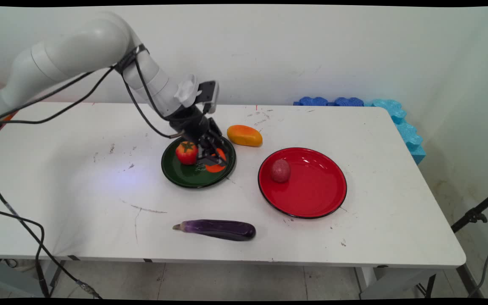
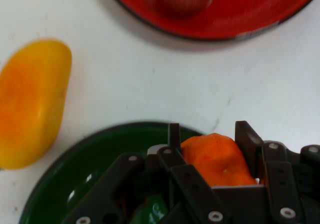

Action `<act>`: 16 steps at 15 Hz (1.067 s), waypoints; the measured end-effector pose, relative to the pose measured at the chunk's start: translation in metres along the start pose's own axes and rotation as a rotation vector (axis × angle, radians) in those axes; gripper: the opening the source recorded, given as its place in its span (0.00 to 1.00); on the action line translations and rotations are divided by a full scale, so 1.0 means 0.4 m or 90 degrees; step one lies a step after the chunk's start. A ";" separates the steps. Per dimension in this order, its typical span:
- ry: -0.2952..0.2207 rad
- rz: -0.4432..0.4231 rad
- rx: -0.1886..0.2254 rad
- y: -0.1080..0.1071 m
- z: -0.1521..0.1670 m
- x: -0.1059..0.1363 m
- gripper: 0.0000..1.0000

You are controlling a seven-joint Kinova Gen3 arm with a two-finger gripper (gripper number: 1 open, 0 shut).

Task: Place the picked object on the table

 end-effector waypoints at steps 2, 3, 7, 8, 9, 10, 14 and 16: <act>0.012 -0.003 0.002 0.016 -0.015 0.028 0.00; 0.018 -0.005 0.003 0.026 -0.022 0.042 0.00; 0.031 -0.016 0.005 0.075 -0.023 0.076 0.00; 0.033 -0.020 0.007 0.090 -0.019 0.081 0.00; 0.034 -0.026 0.009 0.106 -0.010 0.084 0.00; 0.035 -0.030 0.011 0.119 -0.002 0.085 0.00; 0.033 -0.040 0.016 0.167 0.043 0.078 0.00; 0.029 -0.044 0.018 0.185 0.068 0.066 0.00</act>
